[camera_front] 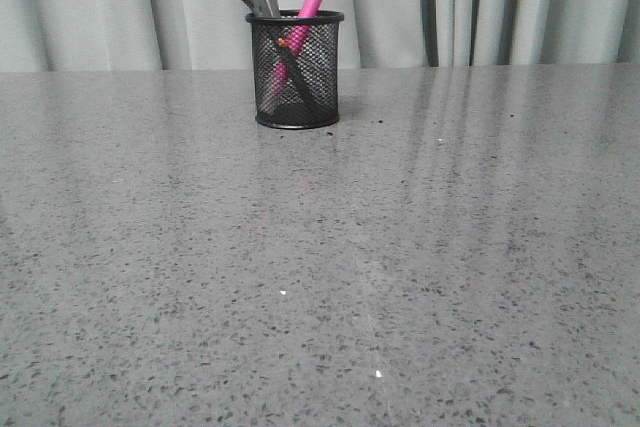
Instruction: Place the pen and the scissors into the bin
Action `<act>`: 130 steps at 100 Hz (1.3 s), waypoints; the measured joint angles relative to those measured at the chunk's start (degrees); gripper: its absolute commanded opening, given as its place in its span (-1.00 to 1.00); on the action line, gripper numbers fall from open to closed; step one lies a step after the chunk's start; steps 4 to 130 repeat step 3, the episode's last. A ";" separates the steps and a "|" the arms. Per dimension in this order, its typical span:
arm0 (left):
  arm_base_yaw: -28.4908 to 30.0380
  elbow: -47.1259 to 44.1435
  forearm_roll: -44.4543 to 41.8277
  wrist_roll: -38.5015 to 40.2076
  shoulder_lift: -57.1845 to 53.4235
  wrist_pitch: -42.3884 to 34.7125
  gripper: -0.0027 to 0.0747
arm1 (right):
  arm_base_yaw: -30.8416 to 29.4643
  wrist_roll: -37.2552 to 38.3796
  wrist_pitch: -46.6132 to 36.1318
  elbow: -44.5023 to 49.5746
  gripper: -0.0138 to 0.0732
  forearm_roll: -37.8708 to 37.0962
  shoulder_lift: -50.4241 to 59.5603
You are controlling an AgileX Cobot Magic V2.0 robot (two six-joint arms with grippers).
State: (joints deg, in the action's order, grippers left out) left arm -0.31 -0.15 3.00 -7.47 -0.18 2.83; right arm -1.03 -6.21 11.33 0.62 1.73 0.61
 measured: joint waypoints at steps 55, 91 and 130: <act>0.00 0.00 0.00 0.00 0.00 0.00 -0.98 | 0.00 0.00 0.00 0.00 -0.82 0.00 0.00; 0.00 0.00 0.00 0.00 0.00 0.00 -0.98 | 0.00 0.00 0.00 0.00 -0.82 0.00 0.00; 0.00 0.00 0.00 0.00 0.00 0.00 -0.98 | 0.00 0.00 0.00 0.00 -0.82 0.00 0.00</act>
